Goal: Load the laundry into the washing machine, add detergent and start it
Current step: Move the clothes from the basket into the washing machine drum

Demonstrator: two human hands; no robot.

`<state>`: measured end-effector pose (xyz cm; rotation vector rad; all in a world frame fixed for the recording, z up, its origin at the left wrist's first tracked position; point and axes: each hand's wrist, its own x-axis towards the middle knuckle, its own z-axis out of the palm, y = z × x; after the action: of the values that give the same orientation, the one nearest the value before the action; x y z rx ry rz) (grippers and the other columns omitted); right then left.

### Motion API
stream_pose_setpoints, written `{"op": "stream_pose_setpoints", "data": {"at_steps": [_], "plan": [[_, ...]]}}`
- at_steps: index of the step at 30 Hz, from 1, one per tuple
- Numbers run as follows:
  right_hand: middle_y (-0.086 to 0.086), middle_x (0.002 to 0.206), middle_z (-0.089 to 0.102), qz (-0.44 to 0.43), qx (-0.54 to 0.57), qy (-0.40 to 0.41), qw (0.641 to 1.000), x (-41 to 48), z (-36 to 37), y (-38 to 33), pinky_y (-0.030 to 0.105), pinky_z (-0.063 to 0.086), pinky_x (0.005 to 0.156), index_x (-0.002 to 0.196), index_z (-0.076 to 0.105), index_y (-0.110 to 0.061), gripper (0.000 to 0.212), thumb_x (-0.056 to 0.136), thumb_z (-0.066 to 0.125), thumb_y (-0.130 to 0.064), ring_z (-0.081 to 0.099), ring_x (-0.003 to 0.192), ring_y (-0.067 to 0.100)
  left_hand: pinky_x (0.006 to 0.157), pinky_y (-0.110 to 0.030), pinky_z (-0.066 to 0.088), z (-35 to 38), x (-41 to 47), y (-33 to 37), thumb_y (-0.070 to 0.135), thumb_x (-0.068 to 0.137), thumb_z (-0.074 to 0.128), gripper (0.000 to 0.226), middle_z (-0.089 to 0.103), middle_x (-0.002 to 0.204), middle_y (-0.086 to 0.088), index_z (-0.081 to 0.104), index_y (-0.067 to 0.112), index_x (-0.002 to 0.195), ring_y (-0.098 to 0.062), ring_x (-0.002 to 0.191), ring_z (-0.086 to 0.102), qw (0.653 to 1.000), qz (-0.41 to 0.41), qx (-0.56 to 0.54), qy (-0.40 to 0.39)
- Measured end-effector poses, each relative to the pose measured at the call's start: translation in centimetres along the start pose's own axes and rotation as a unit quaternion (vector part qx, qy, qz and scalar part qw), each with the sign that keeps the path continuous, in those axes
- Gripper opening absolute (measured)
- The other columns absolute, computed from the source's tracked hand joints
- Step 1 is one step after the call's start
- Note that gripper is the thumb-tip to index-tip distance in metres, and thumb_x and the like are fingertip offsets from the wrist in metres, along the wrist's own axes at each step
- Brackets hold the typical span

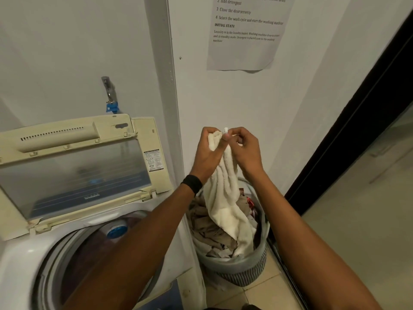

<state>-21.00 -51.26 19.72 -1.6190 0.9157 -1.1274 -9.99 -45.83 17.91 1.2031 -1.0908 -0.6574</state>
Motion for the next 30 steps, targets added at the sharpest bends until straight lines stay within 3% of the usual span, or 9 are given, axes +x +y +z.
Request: {"op": "stream_pose_setpoints", "data": {"at_steps": [3, 7, 9, 12, 14, 19, 24, 28, 30], "plan": [[-0.002, 0.082, 0.069, 0.035, 0.022, 0.024, 0.999, -0.5, 1.2, 0.8, 0.039, 0.056, 0.069, 0.109, 0.056, -0.021, 0.021, 0.095, 0.068, -0.033, 0.068, 0.073, 0.015, 0.078, -0.027, 0.055, 0.5, -0.1, -0.5, 0.036, 0.102, 0.061, 0.031, 0.060, 0.097, 0.002, 0.049, 0.009, 0.113, -0.009, 0.088, 0.062, 0.999, 0.007, 0.035, 0.025], [-0.002, 0.104, 0.067, 0.068, 0.035, -0.018, 0.997, -0.9, 1.3, 1.3, 0.049, 0.061, 0.087, 0.113, 0.055, -0.027, 0.027, 0.096, 0.066, -0.045, 0.071, 0.096, 0.019, 0.070, -0.017, 0.045, -0.4, 0.8, -0.6, 0.033, 0.108, 0.051, 0.027, 0.057, 0.080, 0.008, 0.054, 0.011, 0.093, -0.004, 0.073, 0.054, 0.991, 0.001, 0.053, 0.122], [-0.007, 0.116, 0.064, 0.070, 0.030, -0.092, 0.993, -1.5, 0.6, 1.9, 0.038, 0.061, 0.088, 0.126, 0.052, -0.028, 0.039, 0.095, 0.068, -0.045, 0.068, 0.103, 0.009, 0.066, -0.019, 0.041, -1.1, 1.5, -0.4, 0.033, 0.109, 0.049, 0.028, 0.052, 0.075, 0.009, 0.054, 0.016, 0.087, -0.005, 0.068, 0.049, 0.989, -0.008, 0.042, 0.143], [-0.023, 0.135, 0.052, 0.089, -0.039, -0.234, 0.967, -2.8, 0.0, 3.5, 0.014, 0.051, 0.090, 0.154, 0.025, -0.037, 0.095, 0.079, 0.082, -0.051, 0.057, 0.119, -0.006, 0.065, -0.025, 0.041, -1.4, 2.6, 0.3, 0.038, 0.108, 0.049, 0.030, 0.050, 0.073, 0.009, 0.054, 0.023, 0.083, -0.010, 0.068, 0.047, 0.986, -0.039, 0.012, 0.162], [-0.026, 0.144, 0.046, 0.072, -0.070, -0.267, 0.959, -3.4, 0.6, 4.8, 0.014, 0.044, 0.103, 0.156, 0.021, -0.039, 0.107, 0.073, 0.088, -0.048, 0.048, 0.128, -0.010, 0.065, -0.027, 0.039, -1.2, 3.3, 0.9, 0.040, 0.107, 0.051, 0.032, 0.046, 0.070, 0.009, 0.052, 0.025, 0.079, -0.011, 0.066, 0.044, 0.983, -0.065, -0.023, 0.171], [-0.005, 0.132, 0.060, 0.110, -0.155, -0.276, 0.942, -5.2, 1.6, 7.9, 0.035, 0.049, 0.104, 0.141, 0.049, -0.025, 0.064, 0.086, 0.080, -0.021, 0.058, 0.126, 0.020, 0.067, -0.022, 0.041, -1.4, 4.8, 2.6, 0.038, 0.105, 0.055, 0.032, 0.045, 0.072, 0.007, 0.052, 0.019, 0.079, -0.009, 0.069, 0.045, 0.980, -0.042, -0.035, 0.193], [0.001, 0.131, 0.060, 0.090, -0.255, -0.338, 0.901, -3.0, -2.4, 6.9, 0.032, 0.048, 0.093, 0.140, 0.047, -0.022, 0.081, 0.068, 0.077, -0.044, 0.060, 0.117, 0.021, 0.067, -0.017, 0.043, -4.8, 5.0, 1.5, 0.034, 0.105, 0.058, 0.026, 0.057, 0.075, 0.010, 0.055, 0.015, 0.088, 0.003, 0.068, 0.052, 0.963, 0.026, 0.083, 0.255], [-0.001, 0.114, 0.059, 0.016, -0.114, -0.161, 0.980, -1.0, -4.4, 2.0, 0.023, 0.053, 0.081, 0.120, 0.048, -0.022, 0.058, 0.076, 0.083, -0.009, 0.062, 0.097, 0.010, 0.078, -0.023, 0.050, -6.0, 3.2, -0.2, 0.052, 0.104, 0.047, 0.032, 0.067, 0.097, 0.007, 0.062, 0.024, 0.106, -0.005, 0.089, 0.062, 0.948, 0.078, 0.264, 0.162], [0.003, 0.106, 0.060, -0.031, -0.040, -0.075, 0.996, 0.0, -3.7, -0.2, 0.025, 0.054, 0.075, 0.110, 0.050, -0.013, 0.046, 0.077, 0.081, -0.003, 0.061, 0.089, 0.012, 0.092, -0.019, 0.047, -5.0, 2.4, -0.6, 0.058, 0.103, 0.042, 0.042, 0.065, 0.116, 0.003, 0.063, 0.027, 0.123, -0.007, 0.107, 0.061, 0.961, 0.099, 0.248, 0.070]]}}
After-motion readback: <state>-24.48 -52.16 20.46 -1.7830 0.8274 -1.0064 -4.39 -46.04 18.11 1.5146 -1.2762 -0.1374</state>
